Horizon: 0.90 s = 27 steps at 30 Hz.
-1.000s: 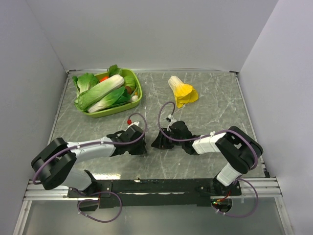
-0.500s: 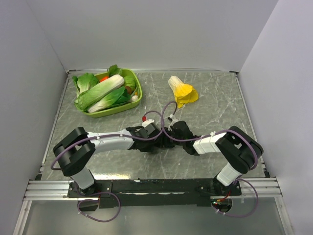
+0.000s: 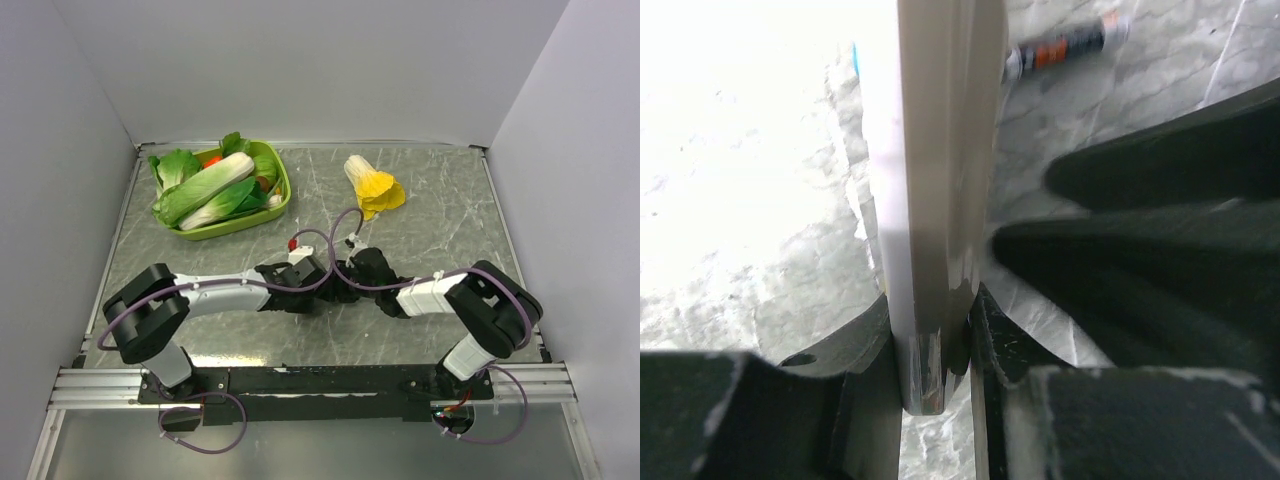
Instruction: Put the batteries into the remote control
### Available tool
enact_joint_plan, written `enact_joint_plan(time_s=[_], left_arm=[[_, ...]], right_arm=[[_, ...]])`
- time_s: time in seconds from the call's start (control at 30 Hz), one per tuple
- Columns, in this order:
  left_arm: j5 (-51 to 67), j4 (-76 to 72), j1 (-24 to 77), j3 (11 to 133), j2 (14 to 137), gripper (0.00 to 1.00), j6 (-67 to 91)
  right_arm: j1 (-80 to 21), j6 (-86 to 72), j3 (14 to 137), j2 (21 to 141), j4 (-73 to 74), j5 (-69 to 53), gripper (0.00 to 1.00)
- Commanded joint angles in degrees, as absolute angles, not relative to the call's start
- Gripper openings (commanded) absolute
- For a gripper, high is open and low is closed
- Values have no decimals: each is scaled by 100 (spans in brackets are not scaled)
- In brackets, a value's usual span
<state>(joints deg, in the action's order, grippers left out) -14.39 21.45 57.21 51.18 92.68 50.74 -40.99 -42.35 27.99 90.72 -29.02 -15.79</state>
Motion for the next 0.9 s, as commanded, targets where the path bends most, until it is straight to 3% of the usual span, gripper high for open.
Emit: enact_joint_plan(time_s=[0.0, 0.2, 0.5, 0.6, 0.87], left_arm=[[-1556, 2585, 5722, 4527, 8976, 1, 5115], [-1468, 1847, 5546, 3650, 7493, 1, 5493], [-1521, 1837, 5344, 2778, 5004, 1, 5818], [-1547, 2003, 5318, 2672, 4528, 1, 5836], [-1538, 2092, 5300, 2435, 4078, 1, 5889]], right_arm=[[-4078, -3754, 2786, 8650, -1487, -897, 54], [-4078, -2753, 3768, 8200, 171, -160, 57], [-4087, -1266, 6518, 9833, 1493, 387, 57], [-4078, -897, 7178, 10649, 1880, 378, 57], [-4122, -589, 7611, 11294, 2021, 168, 54]])
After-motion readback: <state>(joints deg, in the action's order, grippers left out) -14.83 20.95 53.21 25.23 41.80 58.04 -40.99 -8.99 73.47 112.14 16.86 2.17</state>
